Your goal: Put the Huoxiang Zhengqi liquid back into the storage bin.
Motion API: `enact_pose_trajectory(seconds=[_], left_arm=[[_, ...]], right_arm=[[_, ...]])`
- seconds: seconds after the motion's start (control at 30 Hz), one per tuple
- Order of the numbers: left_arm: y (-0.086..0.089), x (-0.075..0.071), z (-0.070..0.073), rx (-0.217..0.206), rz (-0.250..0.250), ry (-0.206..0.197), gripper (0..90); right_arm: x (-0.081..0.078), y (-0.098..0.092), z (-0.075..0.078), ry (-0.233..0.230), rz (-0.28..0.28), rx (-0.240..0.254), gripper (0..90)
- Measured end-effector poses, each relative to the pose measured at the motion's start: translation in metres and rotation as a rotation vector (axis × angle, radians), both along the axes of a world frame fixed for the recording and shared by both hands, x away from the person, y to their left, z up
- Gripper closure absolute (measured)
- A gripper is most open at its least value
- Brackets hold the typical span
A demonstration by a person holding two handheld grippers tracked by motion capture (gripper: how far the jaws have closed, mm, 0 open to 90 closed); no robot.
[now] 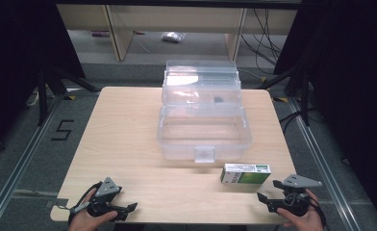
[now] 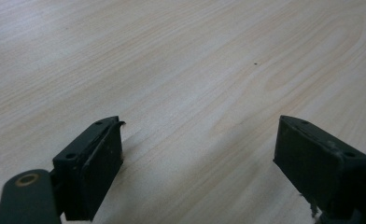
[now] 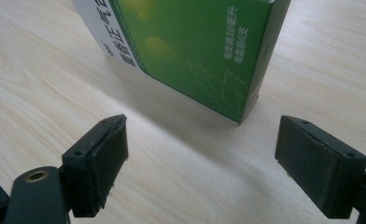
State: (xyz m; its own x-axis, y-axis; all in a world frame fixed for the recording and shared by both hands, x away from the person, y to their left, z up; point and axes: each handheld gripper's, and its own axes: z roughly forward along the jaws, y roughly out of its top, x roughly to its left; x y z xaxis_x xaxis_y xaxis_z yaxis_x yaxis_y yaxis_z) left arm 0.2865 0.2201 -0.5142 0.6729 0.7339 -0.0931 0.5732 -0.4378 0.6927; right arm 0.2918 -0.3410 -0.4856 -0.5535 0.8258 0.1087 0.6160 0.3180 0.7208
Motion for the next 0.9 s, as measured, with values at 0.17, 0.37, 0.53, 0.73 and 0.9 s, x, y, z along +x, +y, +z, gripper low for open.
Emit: enact_pose_trajectory(seconds=[0.17, 0.37, 0.53, 0.73, 0.9], left_arm=[[-0.001, 0.000, -0.001, -0.006, 0.013, -0.001, 14.9], [-0.001, 0.000, -0.001, 0.001, 0.010, -0.001, 14.9], [-0.001, 0.000, 0.000, 0.000, -0.003, 0.004, 14.9], [-0.002, 0.000, -0.001, -0.016, 0.007, 0.004, 14.9], [-0.001, 0.000, -0.001, -0.006, 0.010, 0.002, 14.9]], right_arm=[[0.001, 0.001, 0.009, -0.010, 0.018, -0.024, 17.0], [0.008, 0.005, 0.025, -0.022, 0.071, -0.085, 16.7], [0.011, 0.006, 0.037, 0.006, 0.083, -0.081, 16.9], [0.024, 0.010, 0.052, 0.002, 0.111, -0.134, 17.2], [0.031, 0.014, 0.063, 0.031, 0.141, -0.179, 17.3]])
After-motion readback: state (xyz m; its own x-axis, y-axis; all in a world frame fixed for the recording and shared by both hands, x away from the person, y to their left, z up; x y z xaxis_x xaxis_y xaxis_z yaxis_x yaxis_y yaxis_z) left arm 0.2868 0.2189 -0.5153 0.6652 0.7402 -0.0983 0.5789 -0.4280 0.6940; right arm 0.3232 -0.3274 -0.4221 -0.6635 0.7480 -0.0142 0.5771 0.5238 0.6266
